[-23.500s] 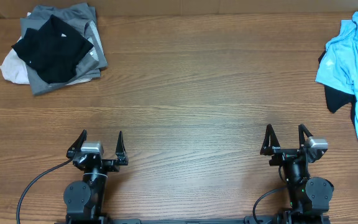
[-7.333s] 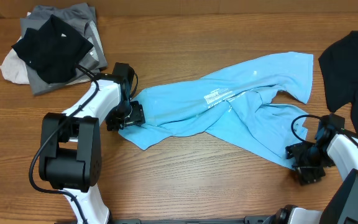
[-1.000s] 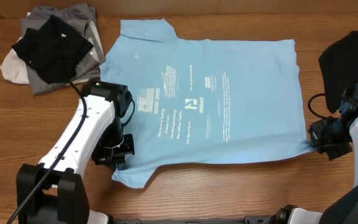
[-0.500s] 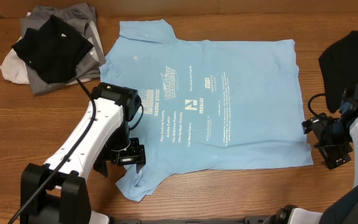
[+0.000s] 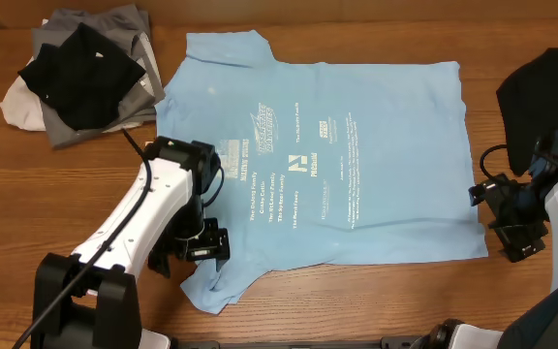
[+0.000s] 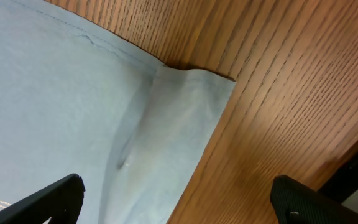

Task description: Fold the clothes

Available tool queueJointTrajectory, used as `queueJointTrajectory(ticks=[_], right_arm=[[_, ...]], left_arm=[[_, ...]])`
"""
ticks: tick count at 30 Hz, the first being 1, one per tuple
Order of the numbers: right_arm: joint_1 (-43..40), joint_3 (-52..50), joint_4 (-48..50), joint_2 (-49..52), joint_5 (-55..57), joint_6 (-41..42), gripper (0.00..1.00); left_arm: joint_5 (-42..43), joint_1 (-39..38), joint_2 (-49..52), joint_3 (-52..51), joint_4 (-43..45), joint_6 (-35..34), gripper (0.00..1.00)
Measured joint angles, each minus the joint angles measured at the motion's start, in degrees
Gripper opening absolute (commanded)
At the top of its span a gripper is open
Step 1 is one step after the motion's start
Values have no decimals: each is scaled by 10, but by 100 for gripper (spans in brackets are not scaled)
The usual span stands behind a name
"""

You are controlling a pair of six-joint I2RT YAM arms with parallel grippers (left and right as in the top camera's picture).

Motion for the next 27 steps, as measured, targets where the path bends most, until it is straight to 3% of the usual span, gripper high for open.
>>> queueJointTrajectory(ticks=[14, 21, 27], right_arm=[[0, 0, 19, 0, -46, -4, 100], [0, 0, 22, 0, -49, -8, 99], [0, 0, 22, 0, -49, -8, 99]], left_arm=[[17, 0, 0, -85, 142, -32, 84], [17, 0, 0, -112, 157, -52, 69], [17, 0, 0, -131, 178, -58, 64]])
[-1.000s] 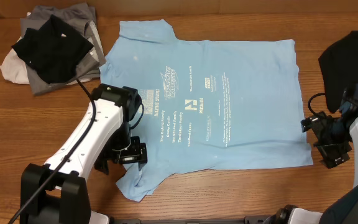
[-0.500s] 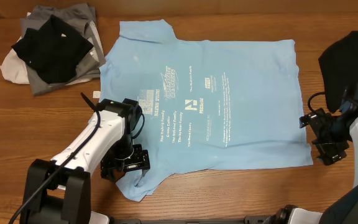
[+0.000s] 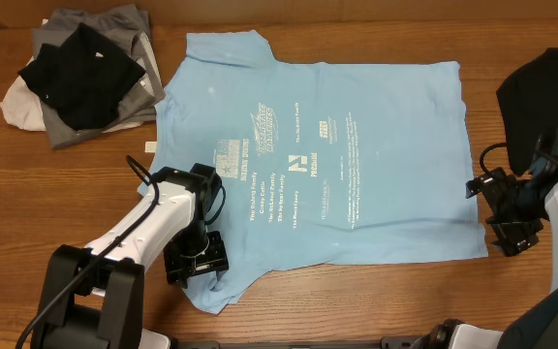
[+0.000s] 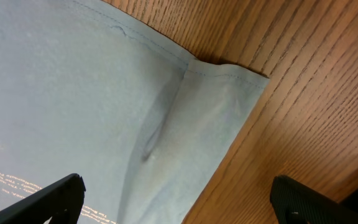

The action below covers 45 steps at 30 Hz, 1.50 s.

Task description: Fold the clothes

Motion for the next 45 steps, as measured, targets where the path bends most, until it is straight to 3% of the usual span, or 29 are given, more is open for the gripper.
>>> queueJointTrajectory(ticks=[6, 15, 20, 23, 25, 29, 31, 35, 45], right_arm=[[0, 0, 2, 0, 0, 0, 99], [0, 0, 2, 0, 0, 0, 99], [0, 0, 5, 0, 0, 0, 99], [0, 0, 6, 0, 0, 0, 99], [0, 0, 6, 0, 0, 0, 99], [0, 0, -2, 0, 0, -1, 90], [0, 0, -9, 0, 1, -1, 86], [0, 0, -14, 0, 7, 14, 90], [0, -84, -1, 0, 8, 26, 90]], left_arm=[[0, 0, 0, -15, 21, 0, 69], [-5, 11, 0, -15, 43, 0, 61], [-7, 28, 22, -15, 52, 3, 68], [-9, 28, 45, -15, 65, 5, 68], [-6, 28, 55, -15, 68, 6, 63], [-2, 28, 56, -15, 73, 17, 32], [-2, 28, 57, -15, 74, 16, 21], [-3, 28, 59, -15, 71, 20, 8], [-4, 28, 62, -15, 66, 25, 14]])
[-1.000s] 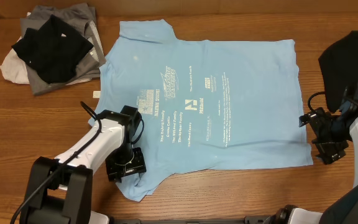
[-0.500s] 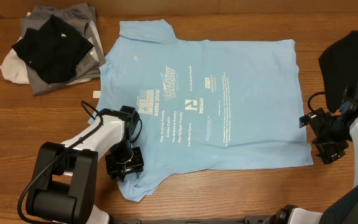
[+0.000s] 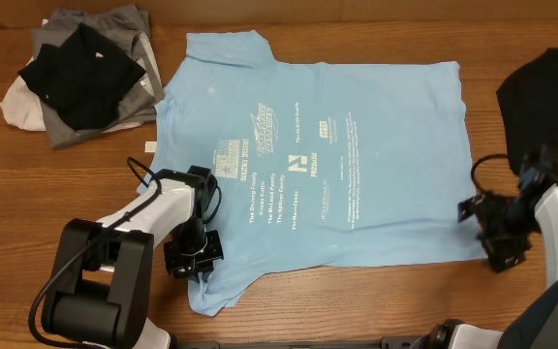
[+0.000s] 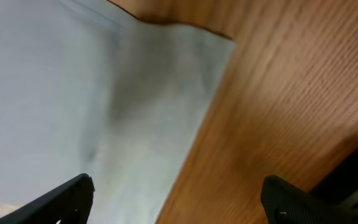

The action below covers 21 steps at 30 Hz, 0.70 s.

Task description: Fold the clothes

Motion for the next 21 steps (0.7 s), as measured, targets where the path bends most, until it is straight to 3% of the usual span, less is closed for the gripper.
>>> queueJointTrajectory(ticks=[21], right_arm=[[0, -116, 121, 0, -12, 33, 66]], left_arm=[[-1, 0, 0, 0, -2, 9, 11]])
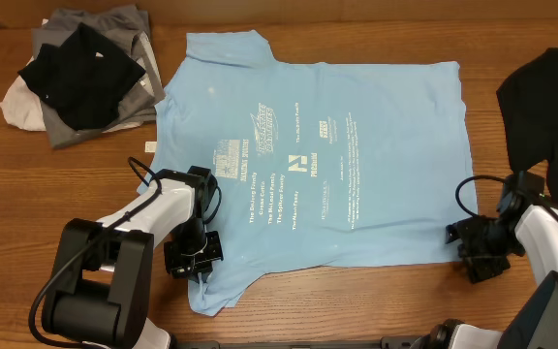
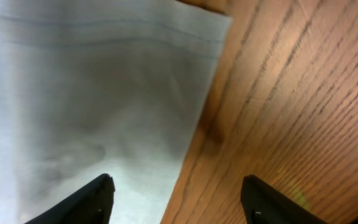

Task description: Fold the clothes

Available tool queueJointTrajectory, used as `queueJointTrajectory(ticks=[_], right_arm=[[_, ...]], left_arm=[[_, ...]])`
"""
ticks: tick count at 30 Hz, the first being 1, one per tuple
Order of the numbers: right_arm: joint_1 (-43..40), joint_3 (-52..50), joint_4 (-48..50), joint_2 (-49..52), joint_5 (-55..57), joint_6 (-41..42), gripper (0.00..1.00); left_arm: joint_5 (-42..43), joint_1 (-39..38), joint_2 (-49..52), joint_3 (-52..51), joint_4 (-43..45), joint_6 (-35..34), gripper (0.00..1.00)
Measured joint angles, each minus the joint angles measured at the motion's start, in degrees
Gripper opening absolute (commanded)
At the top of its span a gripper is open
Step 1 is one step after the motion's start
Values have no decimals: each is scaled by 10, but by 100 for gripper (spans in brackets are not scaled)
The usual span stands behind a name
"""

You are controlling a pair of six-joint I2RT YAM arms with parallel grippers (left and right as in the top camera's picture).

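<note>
A light blue T-shirt with white print lies flat on the wooden table, collar to the left and hem to the right. My left gripper rests on the near sleeve; its jaws are hidden from above. My right gripper sits low at the shirt's near right hem corner. In the right wrist view my right gripper is open and straddles the shirt's edge. One of its fingertips is over the cloth and the other is over bare wood.
A pile of grey, black and white clothes lies at the far left. A black garment lies at the far right, just beyond the right arm. A small white tag sits beside the shirt's left side.
My right gripper has shifted left onto the hem corner and come closer to the table; the cloth edge now runs between its open fingers. The left arm has not moved.
At first my left gripper stood on the near sleeve and my right gripper hung open just right of the hem corner. The left gripper then shifted slightly left on the sleeve and stayed. The right gripper has come nearer the corner at each moment and now straddles it.
</note>
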Motion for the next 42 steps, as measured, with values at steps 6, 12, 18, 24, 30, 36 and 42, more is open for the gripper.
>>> queueJointTrajectory(ticks=[6, 12, 18, 24, 30, 36, 42], right_arm=[[0, -8, 12, 2, 2, 7, 66], [0, -8, 12, 2, 25, 22, 66], [-13, -8, 24, 2, 32, 32, 66], [-22, -8, 26, 2, 36, 31, 66], [-22, -10, 33, 2, 35, 31, 66], [-22, -46, 69, 2, 33, 33, 65], [-23, -48, 77, 1, 22, 30, 35]], left_arm=[[0, 0, 0, 0, -1, 0, 11], [0, 0, 0, 0, -2, 0, 9], [0, 0, 0, 0, -2, 0, 9], [0, 0, 0, 0, -2, 0, 9], [0, 0, 0, 0, -2, 0, 9], [2, 0, 0, 0, -2, 0, 6], [3, 0, 0, 0, -2, 0, 4]])
